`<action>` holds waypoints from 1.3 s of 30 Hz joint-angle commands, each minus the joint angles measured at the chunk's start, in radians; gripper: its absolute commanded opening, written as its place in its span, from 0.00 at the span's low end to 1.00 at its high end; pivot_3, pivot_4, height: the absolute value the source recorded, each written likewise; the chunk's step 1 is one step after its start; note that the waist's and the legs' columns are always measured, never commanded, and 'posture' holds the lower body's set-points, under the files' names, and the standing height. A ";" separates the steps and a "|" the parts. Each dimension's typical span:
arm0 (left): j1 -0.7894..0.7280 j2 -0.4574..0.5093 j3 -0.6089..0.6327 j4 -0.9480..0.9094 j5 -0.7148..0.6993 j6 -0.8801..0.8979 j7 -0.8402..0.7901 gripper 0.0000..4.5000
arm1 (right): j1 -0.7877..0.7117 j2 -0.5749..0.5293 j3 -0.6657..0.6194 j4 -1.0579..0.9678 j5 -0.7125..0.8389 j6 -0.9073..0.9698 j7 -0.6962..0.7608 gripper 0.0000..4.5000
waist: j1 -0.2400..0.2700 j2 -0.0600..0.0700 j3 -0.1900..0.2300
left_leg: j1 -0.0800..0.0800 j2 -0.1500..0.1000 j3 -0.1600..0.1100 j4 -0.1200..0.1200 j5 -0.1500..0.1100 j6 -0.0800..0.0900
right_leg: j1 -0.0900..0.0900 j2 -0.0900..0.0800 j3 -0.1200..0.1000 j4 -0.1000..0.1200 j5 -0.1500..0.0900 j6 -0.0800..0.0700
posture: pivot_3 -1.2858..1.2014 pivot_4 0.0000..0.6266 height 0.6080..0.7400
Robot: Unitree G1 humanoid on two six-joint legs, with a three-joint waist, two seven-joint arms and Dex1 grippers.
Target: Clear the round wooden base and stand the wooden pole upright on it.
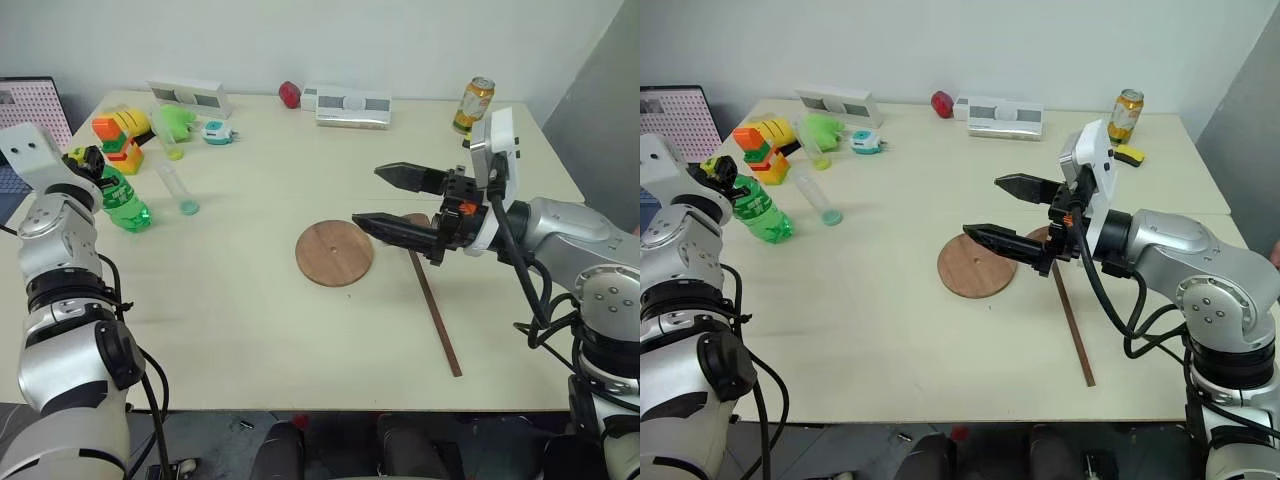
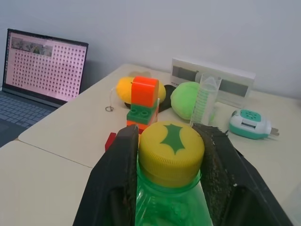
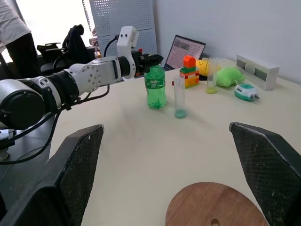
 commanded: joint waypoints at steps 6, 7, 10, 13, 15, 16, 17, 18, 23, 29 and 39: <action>-0.010 0.033 -0.002 -0.052 -0.013 -0.030 -0.015 0.79 | 0.005 -0.010 -0.032 -0.029 0.012 -0.013 -0.015 1.00 | -0.005 0.000 0.000 | 0.000 0.000 0.000 0.000 0.000 0.000 | 0.000 0.000 0.000 0.000 0.000 0.000 | 0.52 0.24 1.00; -0.004 0.037 0.003 -0.065 -0.017 -0.023 -0.013 0.83 | 0.006 -0.008 -0.031 -0.026 0.010 -0.015 -0.014 1.00 | -0.006 0.000 0.000 | 0.000 0.000 0.000 0.000 0.000 0.000 | 0.000 0.000 0.000 0.000 0.000 0.000 | 0.52 0.24 1.00; 0.028 0.042 0.012 -0.147 -0.033 0.018 -0.012 0.97 | 0.009 -0.006 -0.026 -0.018 0.002 -0.022 -0.006 1.00 | -0.008 0.000 0.000 | 0.000 0.000 0.000 0.000 0.000 0.000 | 0.000 0.000 0.000 0.000 0.000 0.000 | 0.52 0.24 1.00; 0.094 0.048 0.039 -0.375 -0.082 0.142 0.002 0.99 | 0.013 0.003 -0.019 0.003 -0.012 -0.039 0.010 1.00 | -0.011 0.000 0.000 | 0.000 0.001 0.000 0.000 0.000 0.000 | 0.000 0.000 0.001 0.000 0.000 0.000 | 0.52 0.24 1.00; 0.123 0.048 0.059 -0.503 -0.117 0.216 0.019 0.99 | 0.015 0.008 -0.017 0.022 -0.025 -0.050 0.020 1.00 | -0.012 0.000 0.000 | 0.000 0.001 0.000 0.000 0.000 0.000 | 0.000 0.000 0.001 0.000 0.000 0.000 | 0.52 0.24 1.00; 0.135 0.052 0.065 -0.561 -0.129 0.248 0.024 0.99 | 0.016 0.010 -0.016 0.027 -0.029 -0.053 0.022 1.00 | -0.012 0.000 0.000 | 0.000 0.001 0.000 0.000 0.000 0.000 | 0.000 0.000 0.001 0.000 0.000 0.000 | 0.52 0.24 1.00; 0.143 0.056 0.071 -0.617 -0.142 0.282 0.028 0.99 | 0.018 0.012 -0.017 0.033 -0.033 -0.056 0.025 1.00 | -0.012 0.000 0.000 | 0.000 0.001 0.000 0.000 0.000 0.000 | 0.000 0.000 0.001 0.000 0.000 0.000 | 0.52 0.24 1.00; 0.148 0.059 0.073 -0.657 -0.151 0.309 0.028 0.99 | 0.019 0.013 -0.019 0.038 -0.037 -0.058 0.027 1.00 | -0.012 0.000 0.000 | 0.000 0.001 0.000 0.000 0.000 0.000 | 0.000 0.000 0.001 0.000 0.000 0.000 | 0.52 0.24 1.00; 0.190 0.065 0.015 -0.890 -0.336 0.544 -0.156 0.99 | 0.024 -0.006 -0.022 0.088 -0.075 -0.052 0.033 1.00 | -0.009 0.000 0.000 | 0.000 0.000 0.001 0.000 0.000 0.000 | 0.000 0.000 0.001 0.000 0.000 0.000 | 0.52 0.24 1.00; 0.378 0.094 -0.154 -1.183 -0.511 0.687 -0.476 0.99 | 0.021 -0.116 -0.002 0.145 -0.120 0.061 0.045 1.00 | -0.010 0.000 0.000 | 0.001 0.001 0.002 0.000 0.000 0.000 | 0.000 0.000 0.003 0.000 0.000 0.000 | 0.52 0.24 1.00; 0.483 0.089 -0.371 -1.348 -0.518 0.652 -0.727 0.99 | -0.088 -0.236 0.041 0.309 -0.051 0.478 0.072 1.00 | -0.008 0.001 0.001 | 0.003 0.001 0.006 -0.001 -0.002 0.003 | 0.001 0.002 0.007 0.000 0.000 0.000 | 0.52 0.24 1.00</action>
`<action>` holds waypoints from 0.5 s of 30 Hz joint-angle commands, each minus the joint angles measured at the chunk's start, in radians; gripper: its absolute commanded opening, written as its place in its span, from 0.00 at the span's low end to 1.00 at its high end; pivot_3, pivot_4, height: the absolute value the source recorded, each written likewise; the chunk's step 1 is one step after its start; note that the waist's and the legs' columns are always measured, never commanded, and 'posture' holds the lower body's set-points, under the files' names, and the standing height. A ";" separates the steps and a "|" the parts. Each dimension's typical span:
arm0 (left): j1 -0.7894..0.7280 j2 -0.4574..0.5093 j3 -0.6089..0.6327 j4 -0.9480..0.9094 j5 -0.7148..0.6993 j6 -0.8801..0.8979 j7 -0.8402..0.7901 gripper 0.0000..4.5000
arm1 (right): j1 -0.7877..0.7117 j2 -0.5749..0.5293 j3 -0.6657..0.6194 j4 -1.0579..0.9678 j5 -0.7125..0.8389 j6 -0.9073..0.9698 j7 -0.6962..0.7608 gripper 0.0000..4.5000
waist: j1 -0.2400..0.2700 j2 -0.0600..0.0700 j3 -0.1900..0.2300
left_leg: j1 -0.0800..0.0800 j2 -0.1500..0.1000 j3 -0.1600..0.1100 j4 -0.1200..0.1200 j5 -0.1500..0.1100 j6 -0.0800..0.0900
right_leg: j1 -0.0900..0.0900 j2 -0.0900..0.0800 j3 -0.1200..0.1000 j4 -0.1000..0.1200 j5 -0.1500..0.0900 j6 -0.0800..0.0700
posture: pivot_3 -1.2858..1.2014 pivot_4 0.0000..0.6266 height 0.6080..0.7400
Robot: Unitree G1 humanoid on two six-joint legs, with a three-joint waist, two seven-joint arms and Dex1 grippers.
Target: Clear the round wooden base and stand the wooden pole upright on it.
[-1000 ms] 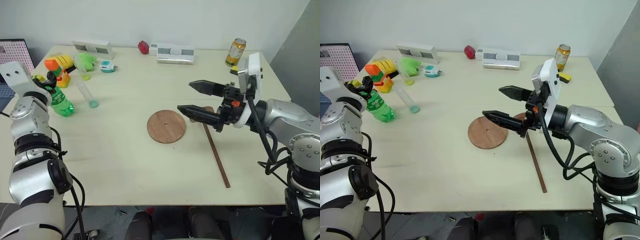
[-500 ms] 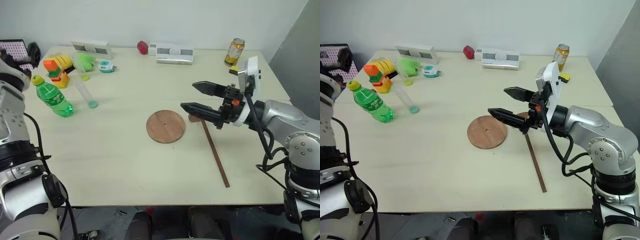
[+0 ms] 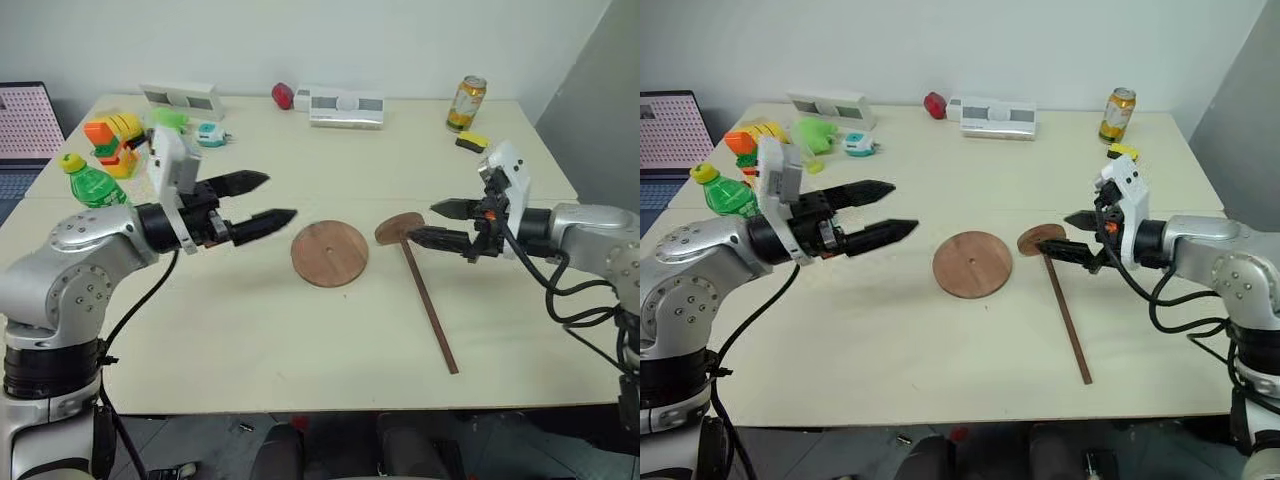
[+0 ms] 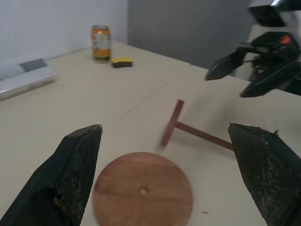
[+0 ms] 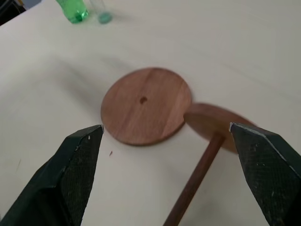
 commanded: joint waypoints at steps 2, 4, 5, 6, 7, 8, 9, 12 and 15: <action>0.072 0.009 -0.086 -0.057 0.052 -0.081 -0.111 0.99 | -0.086 0.044 0.031 0.089 0.012 0.230 -0.036 1.00 | -0.003 0.000 0.000 | 0.001 0.000 0.001 0.000 -0.001 0.001 | 0.000 0.001 0.001 0.000 0.000 0.000 | 0.52 0.24 1.00; 0.099 0.002 -0.117 -0.074 0.070 -0.114 -0.145 0.99 | -0.119 0.095 0.045 0.163 -0.029 0.309 -0.082 1.00 | -0.005 0.000 0.000 | 0.000 0.000 0.000 0.000 -0.001 0.001 | 0.000 0.001 0.000 0.000 0.000 0.000 | 0.52 0.24 1.00; 0.108 -0.004 -0.125 -0.077 0.078 -0.126 -0.152 0.99 | -0.135 0.123 0.057 0.204 -0.061 0.330 -0.108 1.00 | -0.005 0.000 0.000 | 0.000 0.000 0.001 0.000 -0.001 0.001 | 0.000 0.001 0.001 0.000 0.000 0.000 | 0.52 0.24 1.00; 0.112 -0.015 -0.128 -0.075 0.082 -0.129 -0.141 0.99 | -0.146 0.136 0.078 0.234 -0.084 0.330 -0.115 1.00 | -0.002 0.000 0.000 | 0.000 0.000 0.001 0.000 -0.001 0.001 | 0.000 0.001 0.001 0.000 0.000 0.000 | 0.52 0.24 1.00; 0.116 -0.024 -0.132 -0.075 0.088 -0.135 -0.134 0.99 | -0.156 0.150 0.092 0.268 -0.108 0.333 -0.125 1.00 | 0.000 0.000 0.000 | 0.000 0.000 0.000 0.000 -0.001 0.001 | 0.000 0.001 0.000 0.000 0.000 0.000 | 0.52 0.24 1.00; 0.123 -0.028 -0.135 -0.078 0.093 -0.140 -0.131 0.99 | -0.163 0.158 0.108 0.299 -0.131 0.330 -0.132 1.00 | 0.002 0.001 0.001 | 0.000 0.000 0.000 0.000 -0.001 0.001 | 0.000 0.001 0.000 0.000 0.000 0.000 | 0.52 0.24 1.00; 0.129 -0.033 -0.138 -0.085 0.097 -0.142 -0.126 0.99 | -0.170 0.161 0.122 0.331 -0.157 0.321 -0.138 1.00 | 0.002 0.001 0.001 | -0.001 0.000 0.000 0.000 -0.001 0.001 | 0.000 0.000 0.000 0.000 0.000 0.000 | 0.52 0.24 1.00; 0.150 -0.043 -0.128 -0.116 0.087 -0.129 -0.108 0.99 | -0.193 0.174 0.160 0.415 -0.232 0.278 -0.146 1.00 | 0.005 0.001 0.001 | -0.001 -0.001 0.000 0.000 -0.001 0.001 | 0.000 0.000 0.000 -0.001 0.000 0.000 | 0.52 0.24 1.00; 0.161 -0.044 -0.122 -0.132 0.083 -0.122 -0.099 0.99 | -0.206 0.186 0.181 0.435 -0.257 0.272 -0.131 1.00 | 0.004 0.001 0.001 | -0.002 -0.001 0.000 0.000 -0.001 0.001 | -0.001 -0.001 0.000 -0.001 0.000 0.000 | 0.52 0.24 1.00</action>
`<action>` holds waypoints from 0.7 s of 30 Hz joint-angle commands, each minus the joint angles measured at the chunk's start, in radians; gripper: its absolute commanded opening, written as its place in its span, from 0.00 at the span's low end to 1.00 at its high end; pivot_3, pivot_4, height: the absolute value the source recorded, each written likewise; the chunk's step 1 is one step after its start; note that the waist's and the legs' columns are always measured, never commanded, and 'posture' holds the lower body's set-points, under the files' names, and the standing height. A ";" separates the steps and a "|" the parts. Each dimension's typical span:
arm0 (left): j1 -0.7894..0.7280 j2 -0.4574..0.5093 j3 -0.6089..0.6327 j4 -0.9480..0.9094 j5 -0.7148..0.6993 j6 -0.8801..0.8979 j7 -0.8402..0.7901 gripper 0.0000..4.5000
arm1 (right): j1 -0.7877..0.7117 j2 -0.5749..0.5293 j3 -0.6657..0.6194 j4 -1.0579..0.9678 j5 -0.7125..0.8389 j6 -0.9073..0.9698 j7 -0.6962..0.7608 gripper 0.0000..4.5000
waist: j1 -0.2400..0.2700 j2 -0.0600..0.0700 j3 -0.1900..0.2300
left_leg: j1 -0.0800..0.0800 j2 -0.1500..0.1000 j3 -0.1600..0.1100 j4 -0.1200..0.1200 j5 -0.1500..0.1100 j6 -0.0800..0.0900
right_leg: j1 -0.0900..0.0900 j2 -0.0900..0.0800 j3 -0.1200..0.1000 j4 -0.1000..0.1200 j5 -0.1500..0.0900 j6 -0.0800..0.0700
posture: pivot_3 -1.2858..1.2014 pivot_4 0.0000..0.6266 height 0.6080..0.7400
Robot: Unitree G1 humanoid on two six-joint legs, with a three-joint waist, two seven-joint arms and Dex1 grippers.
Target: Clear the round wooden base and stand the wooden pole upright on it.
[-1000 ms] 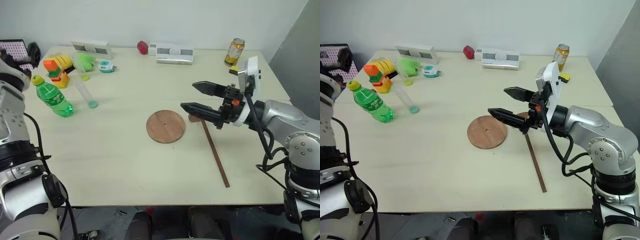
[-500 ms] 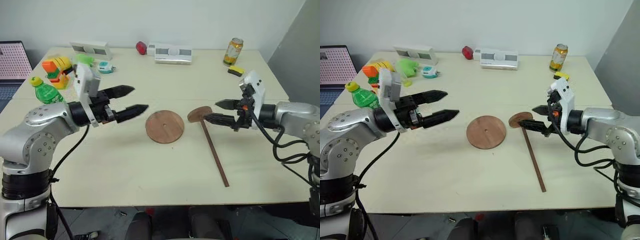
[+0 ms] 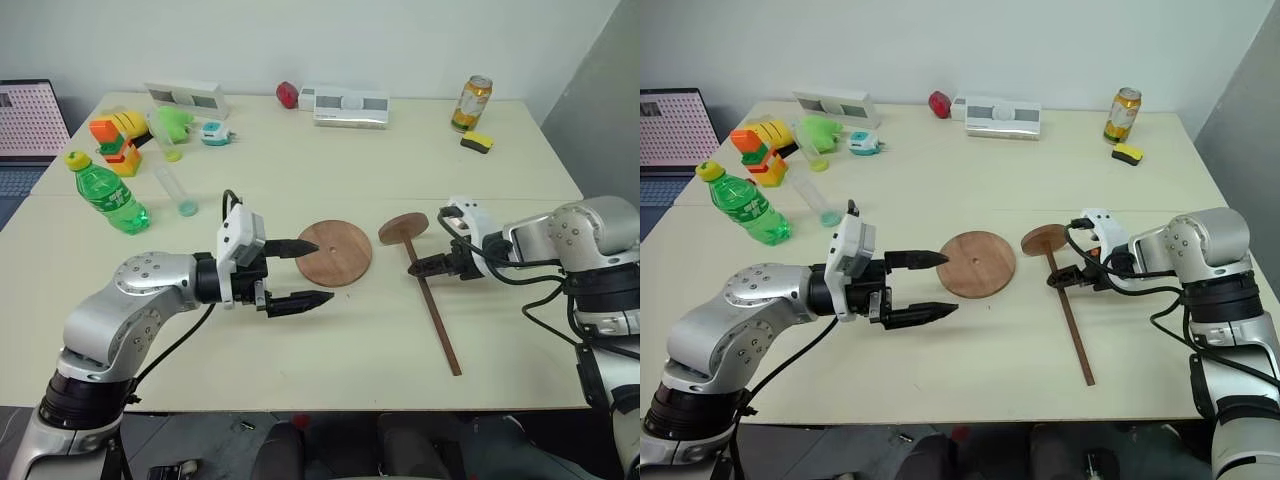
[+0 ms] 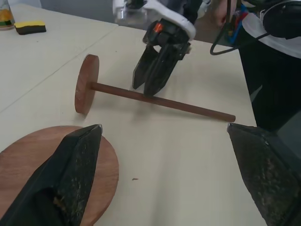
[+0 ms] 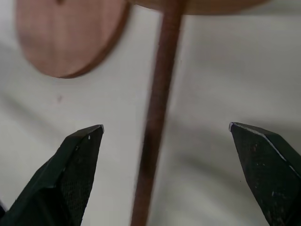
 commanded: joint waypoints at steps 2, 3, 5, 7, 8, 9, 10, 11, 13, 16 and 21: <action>0.012 -0.004 0.028 -0.067 -0.018 -0.001 0.022 0.99 | -0.047 0.026 0.038 0.023 -0.055 -0.022 0.023 1.00 | -0.004 0.000 0.000 | 0.000 0.000 0.000 0.000 0.000 0.000 | 0.000 0.000 0.000 0.000 0.000 0.000 | 0.52 0.24 1.00; 0.014 -0.005 0.029 -0.074 -0.019 0.002 0.028 0.99 | -0.052 0.041 0.049 0.035 -0.068 -0.025 0.024 1.00 | -0.006 0.000 0.000 | 0.001 0.000 0.000 0.000 0.000 0.000 | 0.000 0.000 0.000 0.001 0.000 0.000 | 0.52 0.24 1.00; 0.016 -0.007 0.031 -0.081 -0.023 0.007 0.035 0.99 | -0.061 0.063 0.057 0.052 -0.088 -0.030 0.027 1.00 | -0.009 0.000 0.000 | 0.001 0.001 0.000 0.000 0.000 0.000 | 0.000 0.001 0.000 0.001 0.000 0.000 | 0.52 0.24 1.00; 0.018 -0.005 0.032 -0.080 -0.020 0.006 0.040 0.99 | -0.074 0.086 0.055 0.067 -0.100 -0.023 0.031 1.00 | -0.012 0.000 0.000 | 0.002 0.001 0.000 0.000 0.000 0.000 | 0.001 0.001 0.001 0.002 0.000 0.000 | 0.52 0.24 1.00; 0.021 -0.003 0.033 -0.079 -0.017 0.004 0.040 0.99 | -0.084 0.098 0.050 0.076 -0.106 -0.020 0.032 1.00 | -0.012 0.000 0.000 | 0.002 0.001 0.000 0.000 0.000 0.000 | 0.001 0.001 0.001 0.002 0.000 0.000 | 0.52 0.24 1.00; 0.023 -0.001 0.034 -0.077 -0.016 0.001 0.039 0.99 | -0.090 0.108 0.047 0.083 -0.112 -0.017 0.033 1.00 | -0.013 0.000 0.000 | 0.002 0.001 0.000 0.000 0.000 0.000 | 0.001 0.001 0.001 0.002 0.000 0.000 | 0.52 0.24 1.00; 0.024 -0.001 0.034 -0.078 -0.015 0.001 0.041 0.99 | -0.097 0.116 0.043 0.092 -0.119 -0.016 0.034 1.00 | -0.015 0.000 0.000 | 0.003 0.001 0.000 0.000 0.000 0.000 | 0.001 0.001 0.001 0.002 0.000 0.000 | 0.52 0.24 1.00; 0.025 -0.001 0.035 -0.078 -0.015 0.001 0.042 0.99 | -0.103 0.126 0.035 0.102 -0.125 -0.014 0.033 1.00 | -0.017 0.000 0.000 | 0.003 0.001 0.000 0.000 0.000 0.000 | 0.001 0.001 0.001 0.002 0.000 0.000 | 0.52 0.24 1.00; 0.028 -0.001 0.032 -0.083 -0.015 0.001 0.045 1.00 | -0.111 0.148 0.010 0.124 -0.139 -0.003 0.021 0.92 | -0.019 0.000 0.000 | 0.003 0.001 0.000 0.000 0.000 0.000 | 0.001 0.001 0.001 0.002 0.000 0.000 | 0.52 0.24 1.00; 0.029 -0.001 0.028 -0.087 -0.014 0.000 0.048 1.00 | -0.113 0.160 -0.003 0.128 -0.153 0.005 0.021 0.80 | -0.021 0.000 0.000 | 0.003 0.001 0.000 0.000 0.000 0.000 | 0.001 0.001 0.000 0.003 0.000 0.000 | 0.52 0.24 1.00; 0.025 0.004 0.024 -0.080 -0.006 -0.010 0.037 1.00 | -0.109 0.179 -0.033 0.131 -0.176 0.013 0.015 0.54 | -0.026 0.000 0.000 | 0.002 0.001 0.000 0.000 0.000 0.000 | 0.001 0.001 0.000 0.002 0.000 0.000 | 0.52 0.24 1.00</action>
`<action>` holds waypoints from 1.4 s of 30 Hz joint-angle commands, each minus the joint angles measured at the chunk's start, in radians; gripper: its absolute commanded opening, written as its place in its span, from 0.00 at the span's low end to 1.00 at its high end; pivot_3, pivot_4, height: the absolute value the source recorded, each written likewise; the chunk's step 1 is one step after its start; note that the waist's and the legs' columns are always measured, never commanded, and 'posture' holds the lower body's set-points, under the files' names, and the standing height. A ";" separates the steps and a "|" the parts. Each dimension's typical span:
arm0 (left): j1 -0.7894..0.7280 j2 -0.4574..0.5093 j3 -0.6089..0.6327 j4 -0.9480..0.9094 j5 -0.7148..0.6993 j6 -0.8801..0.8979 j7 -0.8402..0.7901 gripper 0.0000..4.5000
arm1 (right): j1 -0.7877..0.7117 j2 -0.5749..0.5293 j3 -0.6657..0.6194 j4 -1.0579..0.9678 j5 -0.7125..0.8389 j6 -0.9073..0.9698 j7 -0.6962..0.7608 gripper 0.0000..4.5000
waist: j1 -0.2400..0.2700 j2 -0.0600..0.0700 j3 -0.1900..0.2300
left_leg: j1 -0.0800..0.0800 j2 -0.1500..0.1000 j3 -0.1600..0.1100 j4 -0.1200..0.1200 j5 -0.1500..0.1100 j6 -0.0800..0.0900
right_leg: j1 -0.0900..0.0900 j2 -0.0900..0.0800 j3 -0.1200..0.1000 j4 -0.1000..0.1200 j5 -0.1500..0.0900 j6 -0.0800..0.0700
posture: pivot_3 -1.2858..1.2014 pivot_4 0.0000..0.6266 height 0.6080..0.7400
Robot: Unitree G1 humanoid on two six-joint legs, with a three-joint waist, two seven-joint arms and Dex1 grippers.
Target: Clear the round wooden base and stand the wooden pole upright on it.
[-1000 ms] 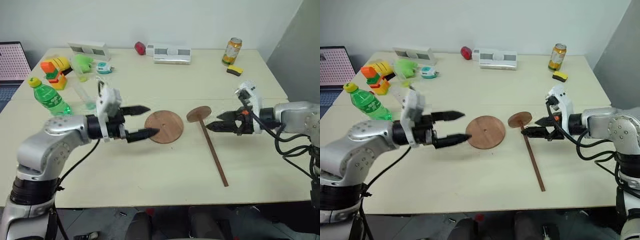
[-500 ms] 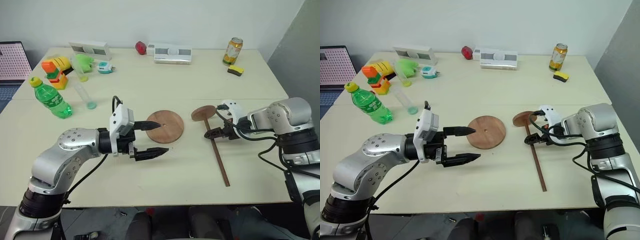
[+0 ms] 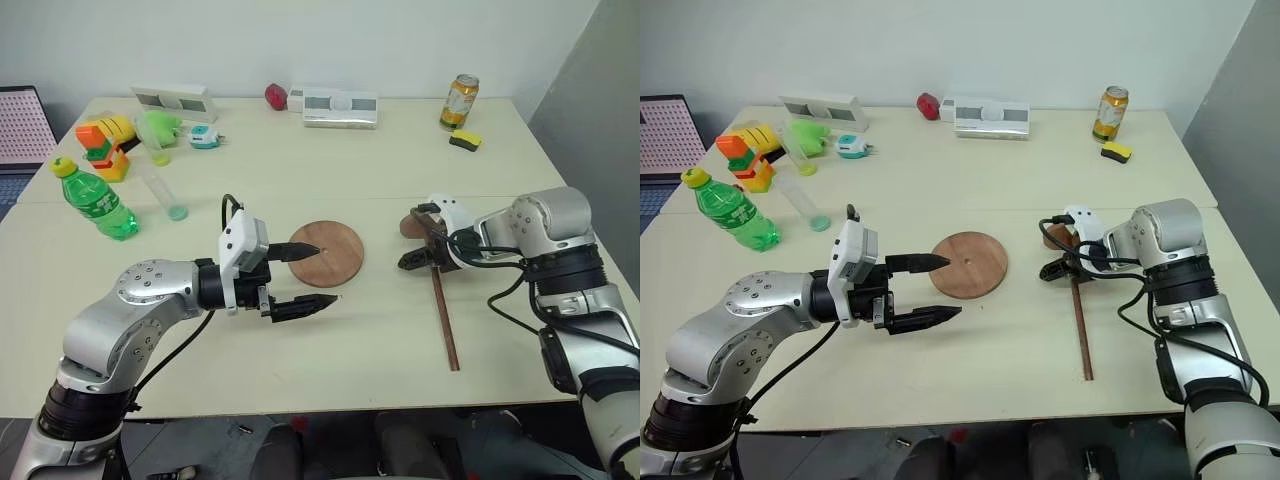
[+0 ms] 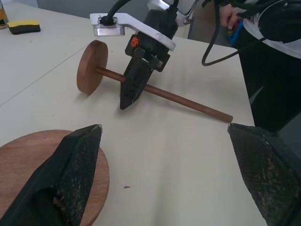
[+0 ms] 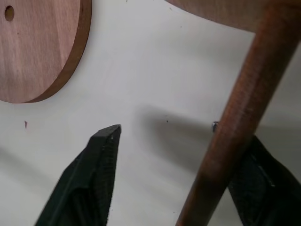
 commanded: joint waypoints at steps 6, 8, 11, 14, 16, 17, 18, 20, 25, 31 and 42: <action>-0.009 0.010 0.011 -0.027 0.009 -0.027 -0.022 1.00 | 0.010 -0.002 -0.024 -0.014 -0.030 -0.009 0.008 0.23 | -0.003 0.000 0.000 | 0.000 0.000 0.000 0.000 0.000 0.000 | 0.000 0.000 0.000 0.000 0.000 0.000 | 0.52 0.24 1.00; -0.010 0.011 0.010 -0.024 0.013 -0.030 -0.030 1.00 | 0.014 -0.002 -0.024 -0.017 -0.037 -0.013 0.011 0.11 | -0.003 0.000 0.000 | -0.001 0.000 0.000 0.000 0.000 0.000 | 0.000 0.000 0.000 0.000 0.000 0.000 | 0.52 0.24 1.00; -0.013 0.011 0.009 -0.018 0.018 -0.033 -0.041 1.00 | 0.019 0.002 -0.033 -0.027 -0.037 -0.009 0.012 0.06 | -0.003 0.000 0.000 | 0.000 0.000 0.000 0.000 0.000 0.000 | 0.000 0.000 0.000 0.000 0.000 0.000 | 0.52 0.24 1.00; -0.021 0.009 0.006 -0.011 0.022 -0.035 -0.049 1.00 | 0.018 0.010 -0.054 -0.052 -0.027 0.005 0.010 0.06 | -0.003 0.000 0.000 | -0.001 0.000 0.000 0.000 0.000 0.000 | 0.000 0.000 0.000 -0.001 0.000 0.000 | 0.52 0.24 1.00; -0.017 0.008 0.010 -0.011 0.021 -0.037 -0.053 1.00 | 0.001 0.022 -0.080 -0.090 0.003 -0.011 0.036 0.06 | -0.003 0.000 0.000 | -0.001 0.000 0.000 0.000 0.000 0.000 | 0.000 0.000 0.000 -0.001 0.000 0.000 | 0.52 0.24 1.00; -0.012 0.004 0.014 -0.011 0.023 -0.043 -0.050 1.00 | -0.006 0.024 -0.081 -0.125 0.019 -0.044 0.060 0.06 | -0.003 0.001 0.001 | -0.001 0.000 0.000 0.000 0.000 0.000 | 0.000 0.000 0.000 -0.001 0.000 0.000 | 0.52 0.24 1.00; 0.001 -0.012 0.026 -0.011 0.038 -0.069 -0.029 1.00 | -0.016 0.037 -0.089 -0.171 0.034 -0.090 0.082 0.06 | -0.003 0.001 0.001 | -0.001 0.000 0.000 0.000 0.000 0.000 | 0.000 0.000 0.000 0.000 0.000 0.000 | 0.52 0.24 1.00; 0.055 -0.074 0.062 -0.022 0.036 -0.111 0.036 1.00 | -0.045 0.120 -0.177 -0.260 0.067 -0.229 0.071 0.06 | -0.008 0.002 0.001 | -0.001 0.000 0.000 0.000 0.000 0.000 | 0.000 0.000 0.000 0.000 0.000 0.000 | 0.52 0.24 1.00; 0.283 -0.206 0.093 -0.089 0.131 -0.217 0.199 1.00 | -0.038 0.303 -0.193 -0.405 -0.015 -0.619 -0.006 0.06 | -0.016 0.003 0.001 | 0.000 0.002 0.000 -0.002 0.000 0.000 | -0.001 -0.001 0.000 0.000 0.000 0.000 | 0.52 0.24 1.00; 0.481 -0.320 0.071 -0.158 0.189 -0.308 0.312 1.00 | 0.018 0.456 -0.132 -0.298 -0.179 -1.059 -0.101 0.06 | 0.007 0.003 0.000 | -0.001 0.001 -0.002 0.000 0.001 -0.001 | 0.000 -0.006 -0.001 0.000 0.000 0.001 | 0.52 0.24 1.00; 0.503 -0.403 0.026 -0.090 0.316 -0.449 0.393 1.00 | 0.086 0.573 -0.110 -0.147 -0.267 -1.286 -0.207 0.06 | 0.019 0.003 -0.001 | 0.002 0.000 0.002 -0.002 0.001 -0.002 | 0.000 -0.003 0.002 0.001 0.001 0.001 | 0.52 0.24 1.00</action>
